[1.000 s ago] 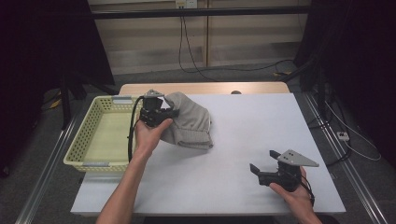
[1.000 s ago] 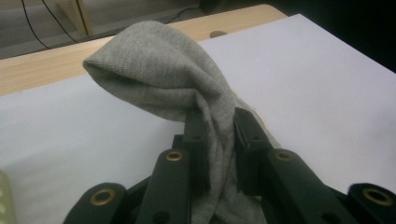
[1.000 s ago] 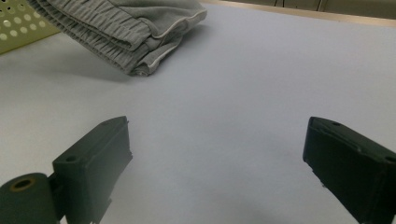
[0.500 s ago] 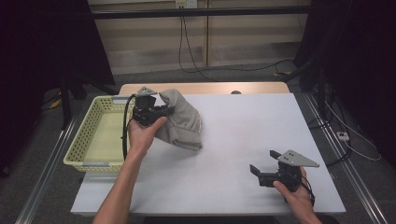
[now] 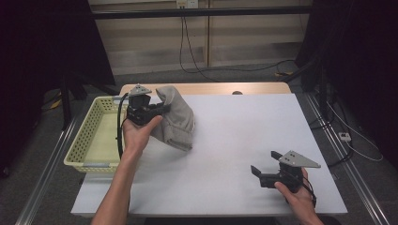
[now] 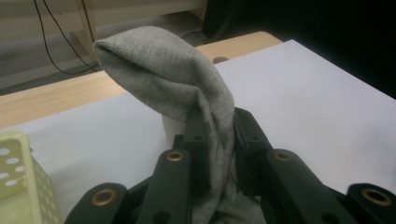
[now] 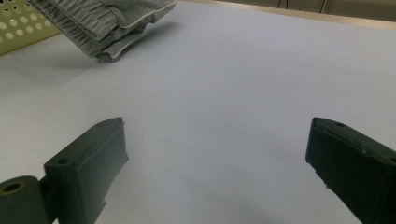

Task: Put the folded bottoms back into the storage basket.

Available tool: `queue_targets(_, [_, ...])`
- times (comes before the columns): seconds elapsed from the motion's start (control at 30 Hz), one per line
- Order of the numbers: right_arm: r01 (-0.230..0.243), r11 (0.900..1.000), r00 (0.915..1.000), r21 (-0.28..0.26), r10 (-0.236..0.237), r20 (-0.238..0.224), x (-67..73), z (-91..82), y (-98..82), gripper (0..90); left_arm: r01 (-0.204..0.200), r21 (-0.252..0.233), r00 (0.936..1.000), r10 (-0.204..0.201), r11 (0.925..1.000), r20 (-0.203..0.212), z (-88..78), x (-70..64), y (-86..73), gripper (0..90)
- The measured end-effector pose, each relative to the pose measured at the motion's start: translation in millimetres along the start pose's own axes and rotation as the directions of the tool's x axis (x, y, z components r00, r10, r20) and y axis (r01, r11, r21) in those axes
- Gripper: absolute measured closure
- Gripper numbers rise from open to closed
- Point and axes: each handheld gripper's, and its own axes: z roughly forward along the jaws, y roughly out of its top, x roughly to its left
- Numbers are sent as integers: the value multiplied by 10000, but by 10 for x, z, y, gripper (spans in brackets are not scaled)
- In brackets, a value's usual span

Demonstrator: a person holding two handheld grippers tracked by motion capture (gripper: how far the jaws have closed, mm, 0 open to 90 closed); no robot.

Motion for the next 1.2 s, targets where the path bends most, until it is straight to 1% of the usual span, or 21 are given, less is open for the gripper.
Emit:
queue_targets(0.07, [-12, 10000, 10000, 11, 12, -3, 2, -1, 0, 51, 27, -78, 10000, -26, 10000, 47, -21, -5, 11, 781])
queue_targets(0.13, [-10, 10000, 10000, 14, 10, -7, 2, -1, 0, 51, -133, -2, 9998, 133, 9999, 156, -46, 0, 27, 781])
queue_targets(0.27, [-4, 10000, 10000, 19, 4, -10, 2, 0, 0, 52, -229, 2, 9996, 229, 9997, 133, -97, 9, 47, 780])
queue_targets(0.3, [-6, 10000, 10000, 22, 6, -16, 3, 0, 0, 52, -193, -21, 9997, 194, 9998, 151, -109, 11, 49, 781])
queue_targets(0.4, [31, 10000, 10000, 7, -31, -22, 2, 2, 0, 52, -225, -84, 9997, 225, 9997, 80, -144, 12, 60, 781])
queue_targets(0.43, [13, 10000, 10000, 17, -13, -24, 3, 2, 0, 52, -311, -59, 9995, 311, 9995, 38, -159, 16, 65, 781])
queue_targets(0.57, [34, 10000, 10000, 7, -34, -37, 3, 1, 0, 52, -312, -142, 9995, 311, 9994, -103, -192, 22, 71, 781])
queue_targets(0.7, [31, 10000, 10000, 16, -31, -49, 3, 2, 0, 52, -402, -129, 9990, 399, 9991, -212, -231, 33, 82, 782])
queue_targets(1.0, [54, 10000, 10000, 22, -54, -70, 4, 5, -1, 53, -464, -431, 9983, 447, 9980, -377, -380, 41, 124, 783])
queue_targets(1.03, [63, 10000, 10000, 23, -63, -70, 4, 5, -1, 53, -520, -430, 9979, 502, 9977, -409, -396, 40, 129, 783])
queue_targets(1.2, [57, 10000, 10000, 25, -57, -68, 4, 5, 0, 53, -508, -624, 9978, 480, 9968, -454, -462, 40, 151, 783])
